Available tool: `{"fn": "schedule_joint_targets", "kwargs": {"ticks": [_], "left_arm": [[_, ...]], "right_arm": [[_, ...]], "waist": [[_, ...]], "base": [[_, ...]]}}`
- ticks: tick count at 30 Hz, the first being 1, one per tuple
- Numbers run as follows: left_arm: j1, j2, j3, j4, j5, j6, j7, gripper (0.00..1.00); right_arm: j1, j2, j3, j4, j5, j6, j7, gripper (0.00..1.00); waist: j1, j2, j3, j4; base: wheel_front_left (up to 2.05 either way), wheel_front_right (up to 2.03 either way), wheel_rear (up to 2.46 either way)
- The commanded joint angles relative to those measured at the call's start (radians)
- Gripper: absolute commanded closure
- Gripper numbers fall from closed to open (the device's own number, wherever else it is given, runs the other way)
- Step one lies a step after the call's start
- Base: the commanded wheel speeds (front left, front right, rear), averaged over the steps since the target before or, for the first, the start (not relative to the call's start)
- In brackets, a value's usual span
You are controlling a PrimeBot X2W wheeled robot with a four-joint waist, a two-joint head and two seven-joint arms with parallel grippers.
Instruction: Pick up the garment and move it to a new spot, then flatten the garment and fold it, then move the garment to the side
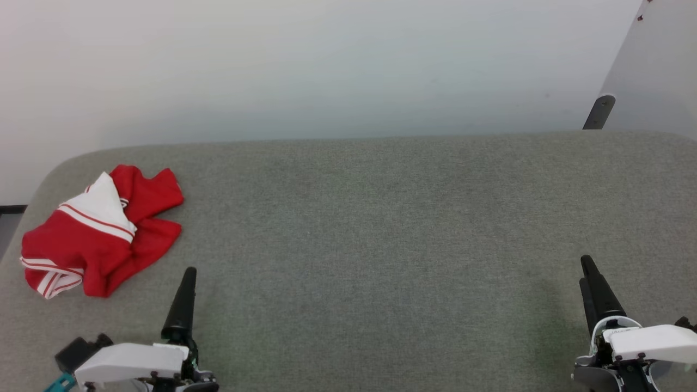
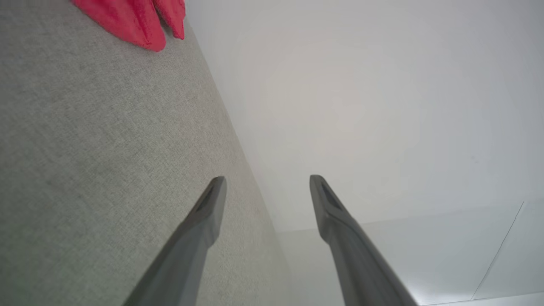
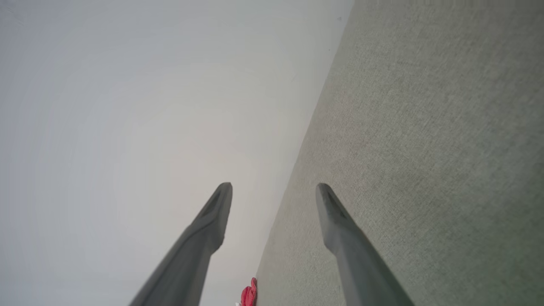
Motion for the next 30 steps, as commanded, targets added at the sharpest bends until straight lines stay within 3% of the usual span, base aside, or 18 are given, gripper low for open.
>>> {"fn": "schedule_joint_targets", "kwargs": {"ticks": [1, 20, 30], "left_arm": [[-0.029, 0.008, 0.005, -0.017, 0.038, -0.002, -0.009, 0.00], [-0.031, 0.026, 0.004, -0.032, 0.486, 0.007, -0.082, 0.00], [-0.035, 0.029, 0.002, -0.034, 0.657, 0.013, -0.116, 0.00]], "right_arm": [[-0.038, -0.012, 0.009, -0.007, -0.028, 0.000, -0.011, 0.00], [-0.087, -0.039, 0.045, 0.005, -0.503, 0.000, -0.085, 0.00], [-0.098, -0.038, 0.044, 0.027, -0.714, 0.000, -0.118, 0.00]], "waist": [[0.0000, 0.0000, 0.000, 0.000], [0.0000, 0.0000, 0.007, -0.002], [0.0000, 0.0000, 0.009, -0.004]], "base": [[0.00, 0.00, 0.00], [0.00, 0.00, 0.00], [0.00, 0.00, 0.00]]}}
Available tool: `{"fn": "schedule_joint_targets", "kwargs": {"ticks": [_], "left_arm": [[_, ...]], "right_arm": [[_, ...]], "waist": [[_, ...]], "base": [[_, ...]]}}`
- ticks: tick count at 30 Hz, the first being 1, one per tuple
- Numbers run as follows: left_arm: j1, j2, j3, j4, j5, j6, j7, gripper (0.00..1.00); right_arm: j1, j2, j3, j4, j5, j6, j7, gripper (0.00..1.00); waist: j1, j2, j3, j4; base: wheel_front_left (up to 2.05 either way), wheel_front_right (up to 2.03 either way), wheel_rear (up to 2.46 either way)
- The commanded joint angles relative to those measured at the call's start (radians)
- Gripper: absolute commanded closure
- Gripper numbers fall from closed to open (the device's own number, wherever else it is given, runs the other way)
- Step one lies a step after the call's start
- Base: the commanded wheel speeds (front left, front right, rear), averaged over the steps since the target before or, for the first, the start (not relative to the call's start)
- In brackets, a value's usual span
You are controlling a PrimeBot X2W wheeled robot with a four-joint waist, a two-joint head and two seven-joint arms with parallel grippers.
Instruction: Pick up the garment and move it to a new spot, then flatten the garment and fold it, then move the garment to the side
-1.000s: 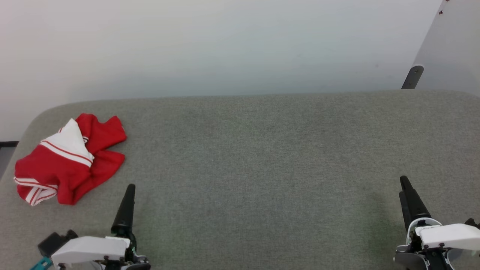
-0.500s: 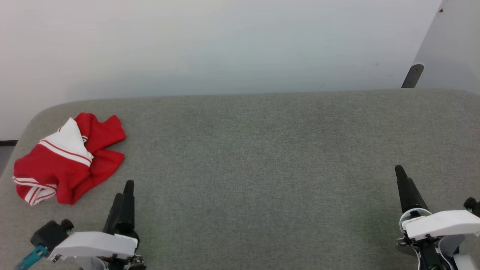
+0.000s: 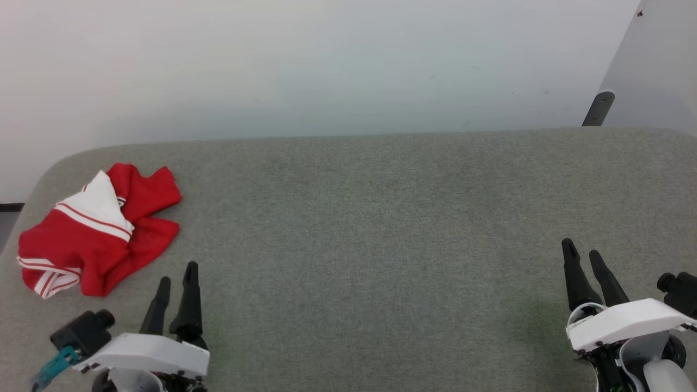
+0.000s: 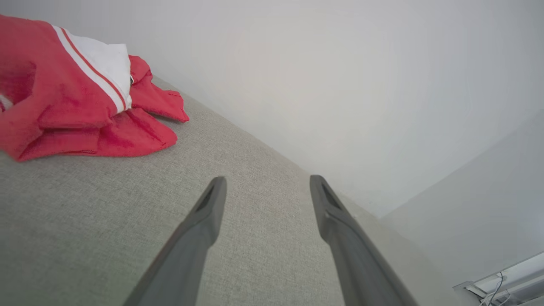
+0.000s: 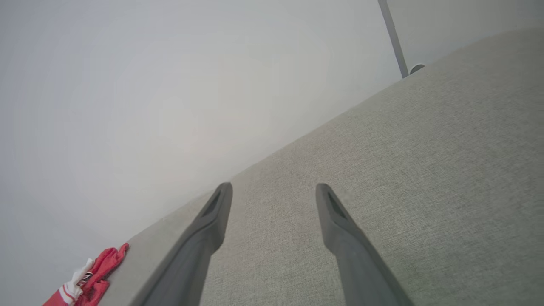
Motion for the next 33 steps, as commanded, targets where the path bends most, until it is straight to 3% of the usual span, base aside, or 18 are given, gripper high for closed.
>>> {"fn": "schedule_joint_targets", "kwargs": {"ticks": [1, 33], "left_arm": [[-0.026, 0.011, -0.001, -0.012, 0.040, 0.002, -0.010, 0.00], [-0.017, 0.043, -0.033, 0.010, 0.407, 0.014, -0.096, 0.00]], "right_arm": [[-0.028, -0.006, -0.003, -0.004, -0.042, 0.000, -0.010, 0.00], [-0.056, 0.001, 0.002, 0.011, -0.457, 0.000, -0.097, 0.00]], "waist": [[0.0000, 0.0000, 0.000, -0.001], [0.0000, 0.0000, 0.001, -0.008]], "base": [[0.00, 0.00, 0.00], [0.00, 0.00, 0.00]]}}
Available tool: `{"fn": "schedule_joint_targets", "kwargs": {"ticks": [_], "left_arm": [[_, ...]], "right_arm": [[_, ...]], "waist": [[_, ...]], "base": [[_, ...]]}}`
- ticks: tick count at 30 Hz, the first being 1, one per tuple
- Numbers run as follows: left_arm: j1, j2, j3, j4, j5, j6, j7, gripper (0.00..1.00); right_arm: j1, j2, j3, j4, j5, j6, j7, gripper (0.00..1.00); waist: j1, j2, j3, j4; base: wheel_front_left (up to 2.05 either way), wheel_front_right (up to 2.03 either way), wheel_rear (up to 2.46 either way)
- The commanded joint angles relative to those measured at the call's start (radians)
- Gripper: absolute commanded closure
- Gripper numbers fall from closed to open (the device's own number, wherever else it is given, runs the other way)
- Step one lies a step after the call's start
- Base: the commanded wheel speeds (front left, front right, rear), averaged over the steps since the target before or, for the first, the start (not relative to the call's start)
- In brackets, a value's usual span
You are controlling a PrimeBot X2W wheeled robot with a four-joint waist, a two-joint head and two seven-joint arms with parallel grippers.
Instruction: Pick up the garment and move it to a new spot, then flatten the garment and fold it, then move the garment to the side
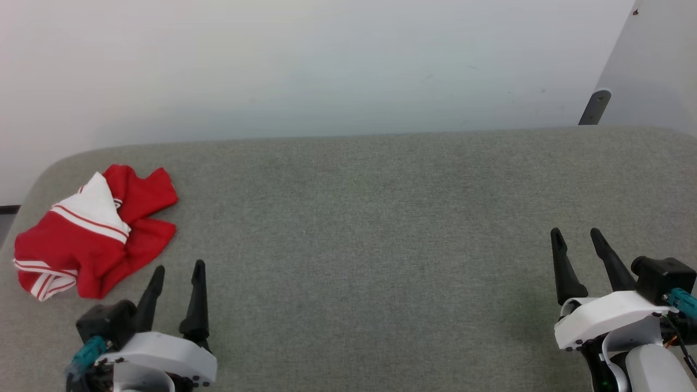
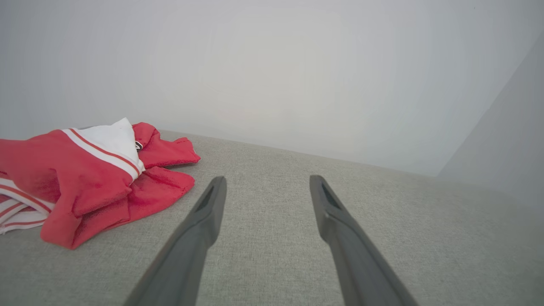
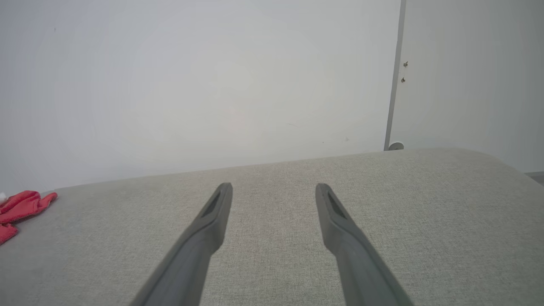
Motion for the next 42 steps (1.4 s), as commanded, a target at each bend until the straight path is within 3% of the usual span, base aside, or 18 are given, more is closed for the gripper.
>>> {"fn": "schedule_joint_targets", "kwargs": {"ticks": [1, 42], "left_arm": [[-0.004, 0.002, 0.002, -0.003, 0.024, 0.004, -0.011, 0.00], [-0.018, 0.006, 0.019, 0.052, 0.252, -0.025, -0.089, 0.00]], "right_arm": [[-0.018, 0.000, -0.001, -0.002, -0.028, 0.000, -0.011, 0.00], [-0.048, 0.021, -0.052, 0.047, -0.272, 0.001, -0.089, 0.00]], "waist": [[0.0000, -0.0001, 0.000, -0.001], [0.0000, -0.0001, 0.018, 0.006]], "base": [[0.00, 0.00, 0.00], [0.00, 0.00, 0.00]]}}
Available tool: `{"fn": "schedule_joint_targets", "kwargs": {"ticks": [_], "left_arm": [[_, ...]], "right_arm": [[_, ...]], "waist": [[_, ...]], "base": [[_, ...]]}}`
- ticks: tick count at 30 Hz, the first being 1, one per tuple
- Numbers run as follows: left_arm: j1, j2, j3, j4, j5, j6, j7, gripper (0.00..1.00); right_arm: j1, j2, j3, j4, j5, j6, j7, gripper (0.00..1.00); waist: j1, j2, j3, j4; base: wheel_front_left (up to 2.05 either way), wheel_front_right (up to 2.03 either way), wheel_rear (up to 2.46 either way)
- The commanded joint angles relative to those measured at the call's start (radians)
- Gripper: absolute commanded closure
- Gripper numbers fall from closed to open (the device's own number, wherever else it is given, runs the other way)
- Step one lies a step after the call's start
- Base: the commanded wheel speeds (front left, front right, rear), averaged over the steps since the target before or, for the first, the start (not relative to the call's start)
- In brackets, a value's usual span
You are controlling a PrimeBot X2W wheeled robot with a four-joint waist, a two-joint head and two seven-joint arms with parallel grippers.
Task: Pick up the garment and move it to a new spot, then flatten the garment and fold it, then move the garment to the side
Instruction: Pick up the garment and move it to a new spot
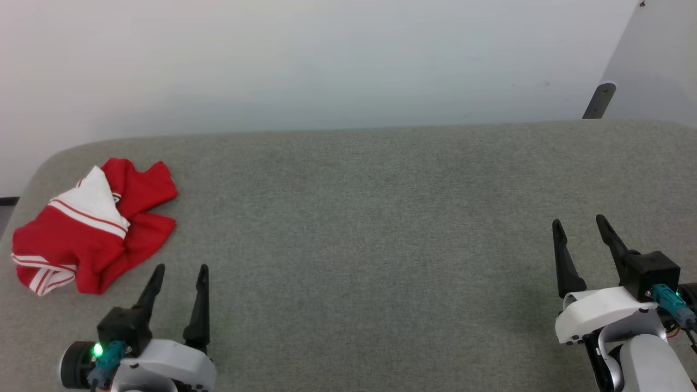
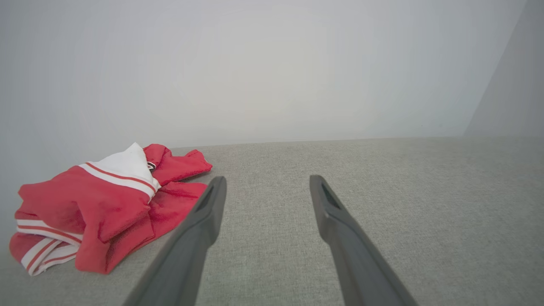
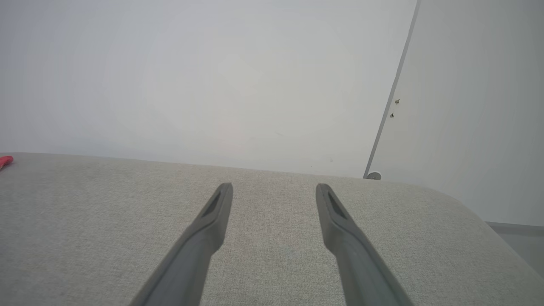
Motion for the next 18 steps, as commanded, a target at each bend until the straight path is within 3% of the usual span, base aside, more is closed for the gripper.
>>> {"fn": "schedule_joint_targets", "kwargs": {"ticks": [1, 10, 18], "left_arm": [[-0.011, 0.003, 0.000, 0.003, 0.016, -0.003, -0.007, 0.00], [-0.018, -0.004, -0.008, 0.012, -0.002, -0.005, -0.005, 0.00], [-0.011, -0.014, -0.016, 0.032, -0.009, -0.004, -0.005, 0.00]], "right_arm": [[-0.008, 0.000, -0.002, 0.001, -0.016, 0.000, -0.006, 0.00], [0.018, 0.005, 0.008, -0.004, 0.015, 0.000, -0.006, 0.00], [0.028, 0.010, 0.078, 0.016, 0.030, 0.000, -0.006, 0.00]], "waist": [[0.0000, 0.0000, 0.001, 0.003], [0.0000, 0.0000, -0.009, 0.065], [0.0000, 0.0000, -0.021, 0.217]], "base": [[0.00, 0.00, 0.00], [0.00, 0.00, 0.00], [0.00, 0.00, 0.00]]}}
